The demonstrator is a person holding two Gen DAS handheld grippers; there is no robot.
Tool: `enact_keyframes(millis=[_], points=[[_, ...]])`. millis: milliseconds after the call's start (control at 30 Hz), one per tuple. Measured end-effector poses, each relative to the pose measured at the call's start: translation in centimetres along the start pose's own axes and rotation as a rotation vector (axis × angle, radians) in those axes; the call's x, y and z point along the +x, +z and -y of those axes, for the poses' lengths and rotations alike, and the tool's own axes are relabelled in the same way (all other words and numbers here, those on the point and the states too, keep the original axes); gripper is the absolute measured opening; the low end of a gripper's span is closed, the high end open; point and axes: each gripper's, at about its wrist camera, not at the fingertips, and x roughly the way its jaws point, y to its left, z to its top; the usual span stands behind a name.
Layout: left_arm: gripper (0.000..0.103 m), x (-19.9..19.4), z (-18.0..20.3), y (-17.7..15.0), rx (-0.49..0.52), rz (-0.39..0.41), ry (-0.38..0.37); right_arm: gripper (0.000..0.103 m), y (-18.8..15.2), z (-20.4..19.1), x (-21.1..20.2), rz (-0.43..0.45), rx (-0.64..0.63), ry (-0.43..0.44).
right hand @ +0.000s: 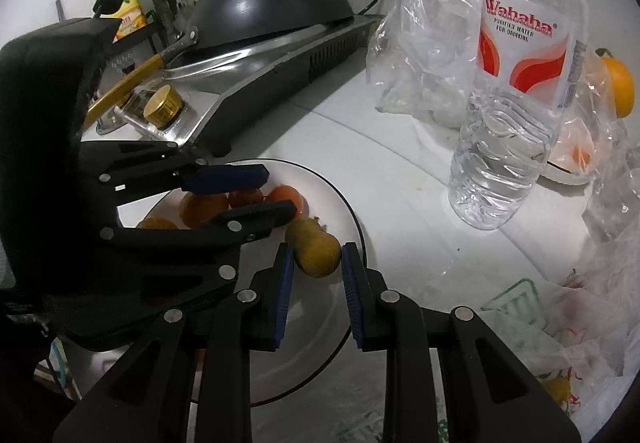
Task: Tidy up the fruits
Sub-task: 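Lower both fruits onto the plate and open both tools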
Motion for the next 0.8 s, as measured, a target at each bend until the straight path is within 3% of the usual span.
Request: enact_keyframes(millis=[400,800], points=[[0.034,-2.3,-0.1,-0.3,-0.009,0.03,0.018,0.029,0.0,-0.3,-0.4,-0.013,-0.006,-0.029],[0.034,-4.6,0.9,-0.6,-0.018,0.06,0.038,0.03,-1.2,0.2,-4.6,0.043,0.017,-0.074]])
